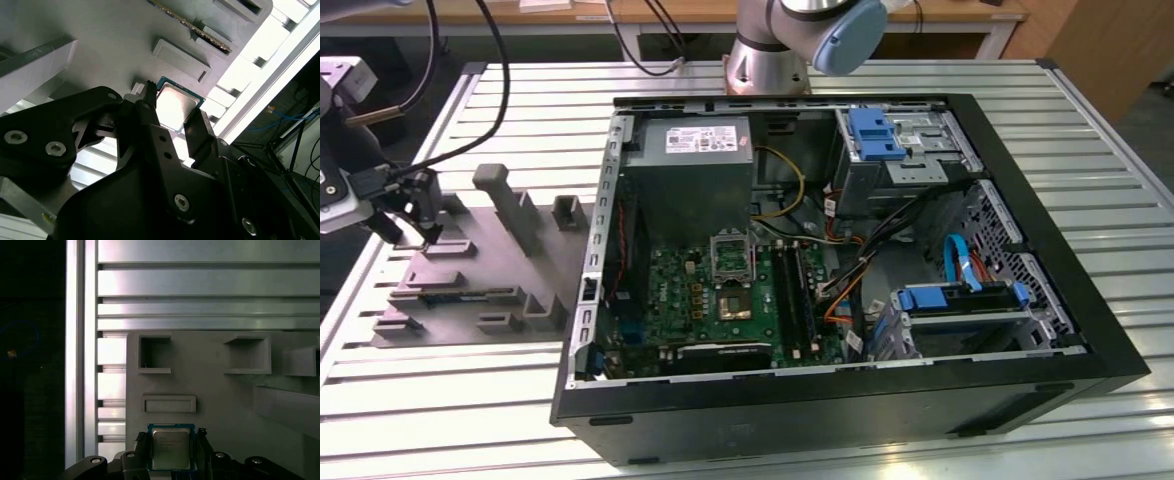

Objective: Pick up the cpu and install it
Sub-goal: 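Pick up the cpu and move it towards the insertion slot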

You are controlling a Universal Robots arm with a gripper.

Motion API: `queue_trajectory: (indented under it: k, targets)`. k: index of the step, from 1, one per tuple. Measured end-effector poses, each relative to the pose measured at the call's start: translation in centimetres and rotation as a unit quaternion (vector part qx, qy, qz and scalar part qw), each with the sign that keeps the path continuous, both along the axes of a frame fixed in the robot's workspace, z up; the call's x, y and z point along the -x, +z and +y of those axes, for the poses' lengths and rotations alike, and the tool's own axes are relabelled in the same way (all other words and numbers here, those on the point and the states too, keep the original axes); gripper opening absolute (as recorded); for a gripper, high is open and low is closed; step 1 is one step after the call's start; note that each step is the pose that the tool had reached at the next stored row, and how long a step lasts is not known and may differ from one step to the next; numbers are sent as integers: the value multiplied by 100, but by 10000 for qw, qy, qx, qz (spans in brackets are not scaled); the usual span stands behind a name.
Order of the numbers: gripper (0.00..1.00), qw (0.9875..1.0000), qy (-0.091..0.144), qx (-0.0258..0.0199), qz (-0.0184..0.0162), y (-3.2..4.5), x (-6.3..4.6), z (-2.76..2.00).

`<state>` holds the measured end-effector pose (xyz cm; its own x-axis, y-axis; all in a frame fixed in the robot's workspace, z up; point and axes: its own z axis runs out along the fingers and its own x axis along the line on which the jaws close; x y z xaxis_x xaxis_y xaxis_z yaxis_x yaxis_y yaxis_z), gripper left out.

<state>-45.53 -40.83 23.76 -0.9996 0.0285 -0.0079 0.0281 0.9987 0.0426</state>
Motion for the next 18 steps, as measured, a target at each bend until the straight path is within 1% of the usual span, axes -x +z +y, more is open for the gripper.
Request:
queue_trajectory:
  k: [18]
  targets:
    - [47,10000,0,2,0,50,0,0]
